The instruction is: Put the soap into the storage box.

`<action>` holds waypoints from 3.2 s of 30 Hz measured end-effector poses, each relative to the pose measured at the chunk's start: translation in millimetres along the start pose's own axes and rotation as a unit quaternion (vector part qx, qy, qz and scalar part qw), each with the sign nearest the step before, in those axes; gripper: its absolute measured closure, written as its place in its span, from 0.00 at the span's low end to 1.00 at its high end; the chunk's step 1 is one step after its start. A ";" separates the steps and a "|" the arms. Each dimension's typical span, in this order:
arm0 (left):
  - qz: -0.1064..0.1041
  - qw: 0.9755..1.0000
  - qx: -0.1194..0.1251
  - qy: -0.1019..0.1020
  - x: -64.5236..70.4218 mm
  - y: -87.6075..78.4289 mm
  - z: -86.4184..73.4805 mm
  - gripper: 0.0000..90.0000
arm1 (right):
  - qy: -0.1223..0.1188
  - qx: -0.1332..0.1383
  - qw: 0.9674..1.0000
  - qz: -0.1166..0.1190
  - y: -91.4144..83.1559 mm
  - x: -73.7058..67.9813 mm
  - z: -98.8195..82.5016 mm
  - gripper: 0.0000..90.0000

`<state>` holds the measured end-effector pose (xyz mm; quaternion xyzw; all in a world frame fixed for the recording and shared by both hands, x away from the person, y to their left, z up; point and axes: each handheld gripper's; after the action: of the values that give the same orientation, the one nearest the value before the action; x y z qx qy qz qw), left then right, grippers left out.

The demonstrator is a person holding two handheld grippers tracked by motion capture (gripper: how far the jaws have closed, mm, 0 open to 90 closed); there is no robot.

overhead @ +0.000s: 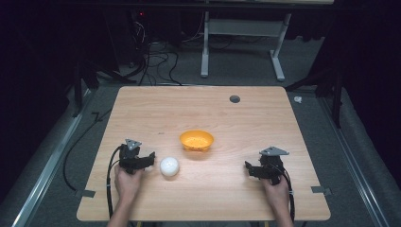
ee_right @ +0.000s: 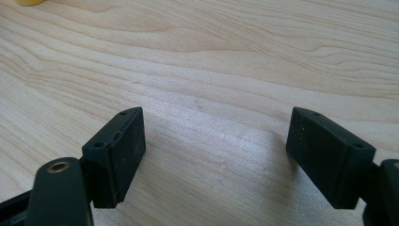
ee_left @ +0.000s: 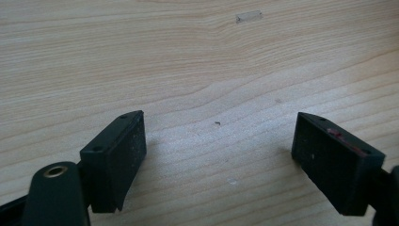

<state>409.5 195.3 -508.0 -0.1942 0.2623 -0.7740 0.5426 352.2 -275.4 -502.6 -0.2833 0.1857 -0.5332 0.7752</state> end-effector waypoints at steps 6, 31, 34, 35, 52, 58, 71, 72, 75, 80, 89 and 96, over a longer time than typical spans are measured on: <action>0.000 1.000 -0.001 0.001 0.1 0.0 0.0 0.21 | 0.002 0.000 1.000 0.000 -0.1 0.2 -0.1 0.23; 0.002 1.000 -0.008 0.001 1.5 -0.2 1.5 0.19 | 0.002 0.000 1.000 0.001 -0.2 0.3 -0.1 0.23; 0.004 1.000 -0.009 0.006 2.7 -2.2 2.1 0.18 | 0.002 0.000 1.000 0.000 -0.1 0.2 0.0 0.23; 0.003 1.000 -0.008 0.007 3.1 -3.1 2.3 0.18 | 0.001 0.000 1.000 0.000 -0.1 0.2 0.0 0.23; -0.025 0.999 0.023 0.017 13.3 -35.8 7.3 0.21 | 0.002 0.000 1.000 0.001 -0.2 0.3 0.1 0.23; -0.040 0.999 0.034 0.014 14.5 -47.3 11.5 0.21 | 0.002 0.000 1.000 0.001 -0.1 0.4 0.1 0.23; -0.075 0.995 0.048 0.048 40.7 -66.3 17.5 0.19 | 0.002 0.000 1.000 0.001 -0.1 0.4 0.0 0.23; -0.079 0.994 0.048 0.052 42.7 -67.1 17.5 0.19 | 0.002 0.000 1.000 0.001 -0.1 0.4 0.1 0.23; -0.089 0.993 0.049 0.056 51.4 -66.9 17.0 0.19 | 0.002 0.000 1.000 0.001 -0.1 0.4 0.1 0.23; -0.101 0.992 0.040 0.063 61.3 -62.4 15.4 0.19 | 0.002 0.000 1.000 0.001 -0.1 0.3 0.1 0.23; -0.116 0.991 0.023 0.063 73.1 -49.8 8.8 0.19 | 0.003 0.000 1.000 0.001 -0.2 0.2 0.1 0.23; -0.119 0.991 0.016 0.065 79.3 -43.4 4.2 0.19 | 0.001 0.000 1.000 0.001 -0.1 0.1 0.1 0.23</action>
<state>353.4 131.7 -476.6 -0.1648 0.2594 -0.8479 0.4319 352.2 -275.5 -502.4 -0.2826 0.1871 -0.5330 0.7753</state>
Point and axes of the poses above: each handheld gripper's, and its own axes: y roughly forward along the jaws, z roughly out of its top, x roughly to its right, and after that the axes turned 5 degrees about x, right-handed
